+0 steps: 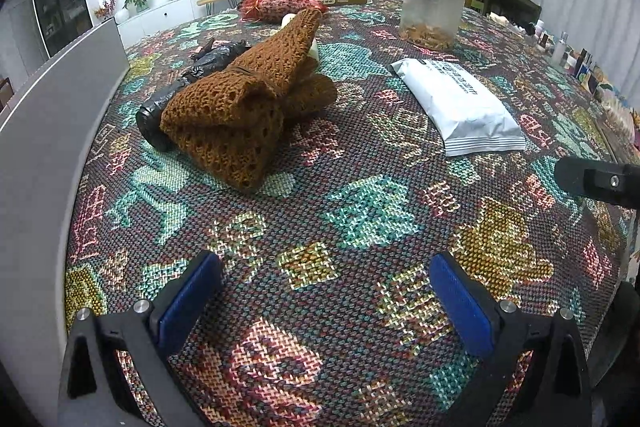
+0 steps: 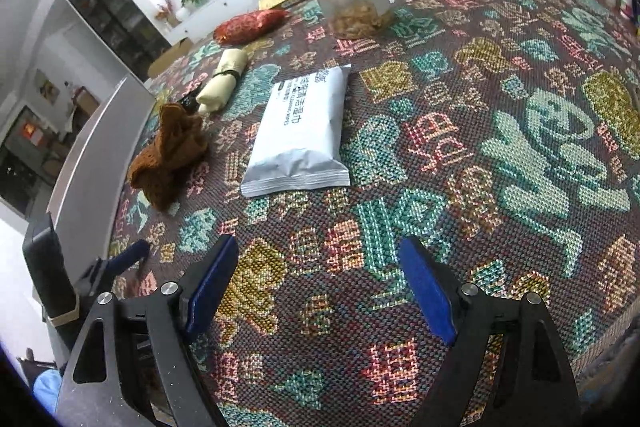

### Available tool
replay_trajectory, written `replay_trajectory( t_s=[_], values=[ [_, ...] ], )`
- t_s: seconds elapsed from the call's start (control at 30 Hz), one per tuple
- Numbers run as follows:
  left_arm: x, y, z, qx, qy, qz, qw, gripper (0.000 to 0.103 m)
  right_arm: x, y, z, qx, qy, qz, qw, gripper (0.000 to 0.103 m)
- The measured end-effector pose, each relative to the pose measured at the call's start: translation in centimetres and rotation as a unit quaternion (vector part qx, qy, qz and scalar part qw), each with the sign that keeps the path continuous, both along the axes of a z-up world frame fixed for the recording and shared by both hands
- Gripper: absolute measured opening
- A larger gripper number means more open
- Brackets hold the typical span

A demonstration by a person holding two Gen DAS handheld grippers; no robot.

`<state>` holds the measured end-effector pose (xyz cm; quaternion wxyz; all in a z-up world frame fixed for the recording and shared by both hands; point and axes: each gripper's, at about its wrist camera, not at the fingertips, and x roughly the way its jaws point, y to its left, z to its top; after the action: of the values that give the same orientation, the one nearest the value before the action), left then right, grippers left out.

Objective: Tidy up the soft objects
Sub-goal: 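Reach the right gripper to the white cleaning-wipes pack and close on it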

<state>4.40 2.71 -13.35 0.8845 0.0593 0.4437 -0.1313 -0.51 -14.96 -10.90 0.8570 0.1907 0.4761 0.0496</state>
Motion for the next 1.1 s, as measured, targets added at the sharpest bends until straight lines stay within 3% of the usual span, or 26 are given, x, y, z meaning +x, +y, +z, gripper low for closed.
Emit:
replay_trajectory(
  t_s=[0.97,1.1],
  values=[
    [0.0,0.1,-0.1,0.000,0.000,0.000,1.0000,0.103,0.4,0.1,-0.9,0.005,0.029,0.002,1.000,0.086],
    [0.0,0.1,-0.1,0.000,0.000,0.000,1.0000,0.103,-0.4,-2.2,0.0,0.077,-0.015,-0.026,0.997,0.086]
  ],
)
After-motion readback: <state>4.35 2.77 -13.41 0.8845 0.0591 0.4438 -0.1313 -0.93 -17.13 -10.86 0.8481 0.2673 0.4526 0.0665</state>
